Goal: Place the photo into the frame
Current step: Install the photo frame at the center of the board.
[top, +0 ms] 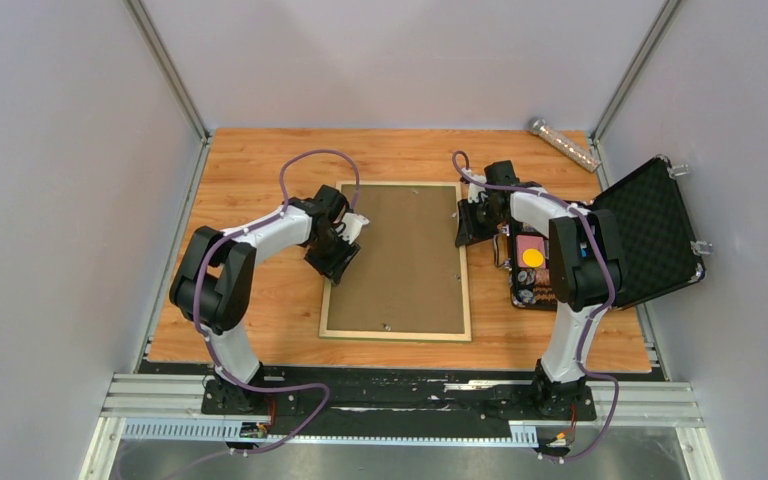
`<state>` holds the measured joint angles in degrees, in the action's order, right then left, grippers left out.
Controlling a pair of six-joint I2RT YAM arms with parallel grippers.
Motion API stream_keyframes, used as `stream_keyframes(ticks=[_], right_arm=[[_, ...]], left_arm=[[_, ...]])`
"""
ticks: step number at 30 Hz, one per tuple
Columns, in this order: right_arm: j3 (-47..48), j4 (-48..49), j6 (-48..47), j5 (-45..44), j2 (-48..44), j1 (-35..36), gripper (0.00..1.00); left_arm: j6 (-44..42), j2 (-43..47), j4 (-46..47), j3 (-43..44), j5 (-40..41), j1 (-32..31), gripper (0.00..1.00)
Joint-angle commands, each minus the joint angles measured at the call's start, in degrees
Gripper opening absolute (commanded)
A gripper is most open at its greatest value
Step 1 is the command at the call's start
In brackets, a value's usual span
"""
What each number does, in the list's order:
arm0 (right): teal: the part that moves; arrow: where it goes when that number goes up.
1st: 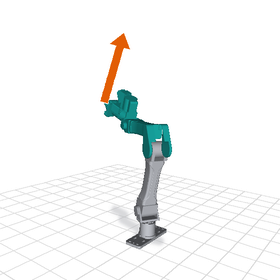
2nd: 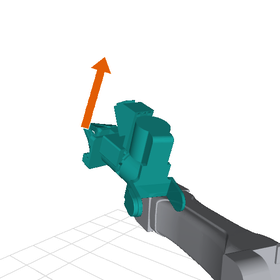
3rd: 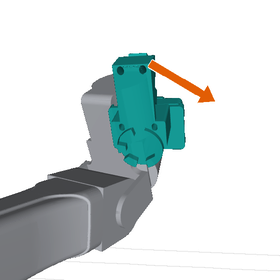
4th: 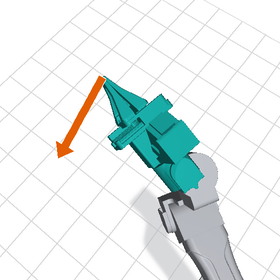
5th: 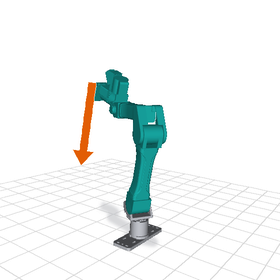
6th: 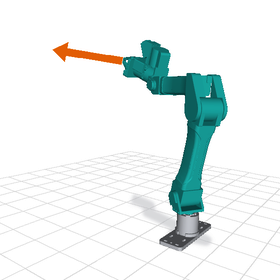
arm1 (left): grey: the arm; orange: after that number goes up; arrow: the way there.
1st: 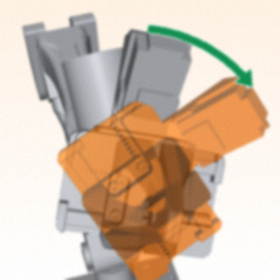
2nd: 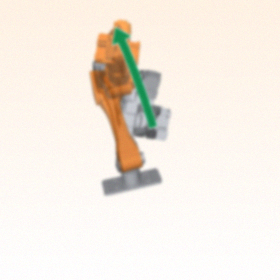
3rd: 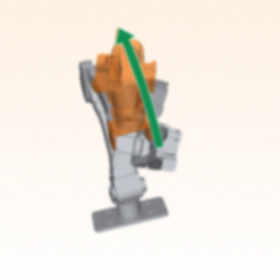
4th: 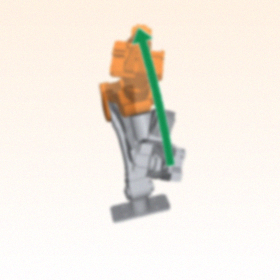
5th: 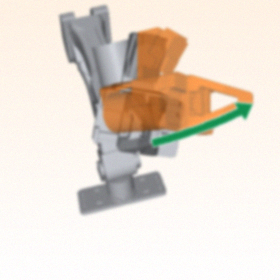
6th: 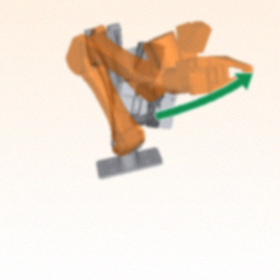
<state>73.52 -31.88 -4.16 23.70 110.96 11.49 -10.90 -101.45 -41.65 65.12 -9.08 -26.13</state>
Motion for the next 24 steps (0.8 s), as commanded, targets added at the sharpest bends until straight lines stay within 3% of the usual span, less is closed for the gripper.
stream_keyframes(ticks=[1,6,10,15,20,24], right_arm=[[-0.7,3.9,-3.0,0.7,1.0,0.3,0.13],[-0.7,3.9,-3.1,0.8,1.2,0.3,0.13],[-0.7,3.9,-3.1,0.9,1.3,0.3,0.13],[-0.6,3.8,-3.3,0.8,1.5,0.3,0.13],[-0.6,3.8,-3.3,0.7,1.6,0.2,0.13],[-0.6,3.8,-3.3,0.9,1.6,0.2,0.13]], left_arm=[[-0.5,-3.4,7.2,1.0,-1.0,-0.7,0.48],[-0.3,-3.8,7.3,1.1,-1.7,-0.8,0.44],[-0.1,-3.7,7.4,1.4,-1.8,-0.8,0.59],[0.1,-4.0,7.6,1.8,-1.7,-0.8,0.68],[0.2,-4.7,7.7,2.2,-1.6,-0.8,0.68],[0.4,-4.7,8.1,2.0,-0.4,-0.8,0.62]])
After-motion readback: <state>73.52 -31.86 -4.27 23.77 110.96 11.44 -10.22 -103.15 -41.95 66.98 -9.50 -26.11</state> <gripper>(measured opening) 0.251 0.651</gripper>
